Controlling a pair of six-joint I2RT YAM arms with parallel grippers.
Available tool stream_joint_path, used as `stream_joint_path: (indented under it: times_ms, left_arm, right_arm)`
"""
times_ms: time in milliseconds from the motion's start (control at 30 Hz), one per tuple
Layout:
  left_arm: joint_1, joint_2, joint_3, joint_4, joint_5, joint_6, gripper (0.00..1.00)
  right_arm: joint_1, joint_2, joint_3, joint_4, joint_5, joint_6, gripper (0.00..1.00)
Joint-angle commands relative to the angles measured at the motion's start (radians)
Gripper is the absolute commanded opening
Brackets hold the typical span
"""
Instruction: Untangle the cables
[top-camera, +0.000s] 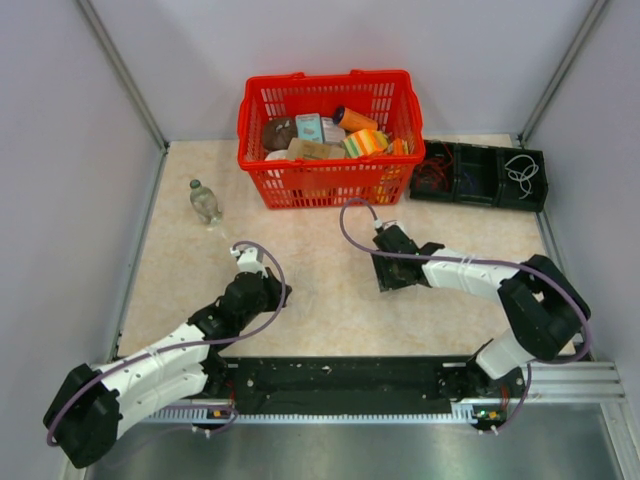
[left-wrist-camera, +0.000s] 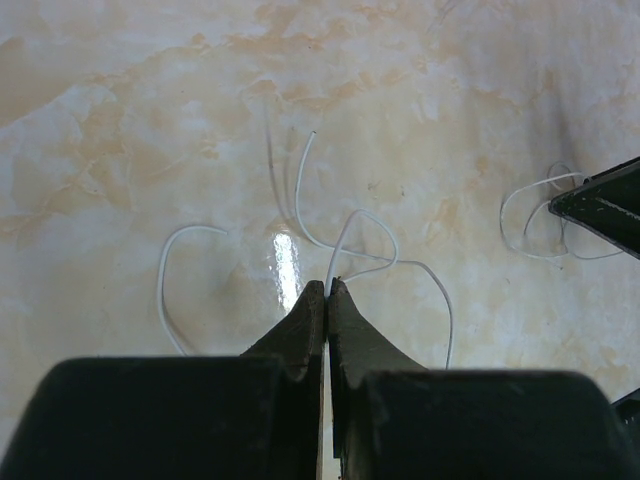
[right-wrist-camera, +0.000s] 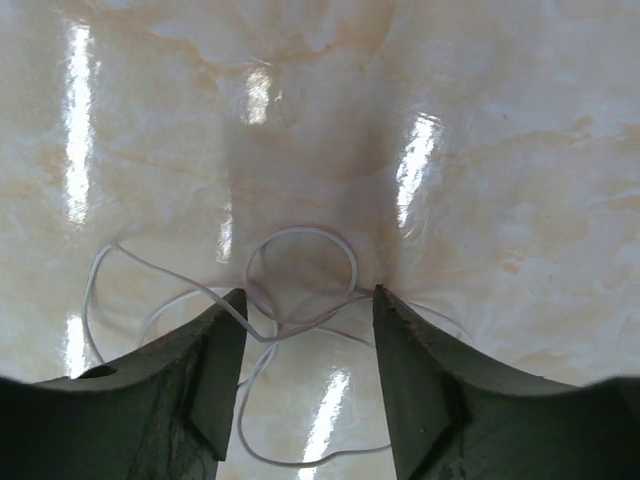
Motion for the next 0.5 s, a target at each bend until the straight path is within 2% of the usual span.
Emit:
stream_joint_path:
  times_ms: [0,200,267,467]
  left_arm:
    - [0.003,-0.011,-0.003,0.043,0.006,0.007,0.0]
    - [0.003,-0.022,-0.008,0.046,0.01,0.009,0.0]
    - [0.003,-0.031,-0.011,0.046,0.008,0.01,0.0]
    - [0.003,-0.042,-0.02,0.057,0.013,0.015,0.0]
  right_arm:
    - [0.008,0.037,0.034,-0.016,0.062,0.036,0.47]
    - [0.008,0.011,0.009,0.012,0.062,0.075,0.09]
    - [0.008,-0.021,0.003,0.018,0.081,0.081,0.0]
    - [-0.032,-0.21,-0.012,0.025,0.142,0.099,0.0]
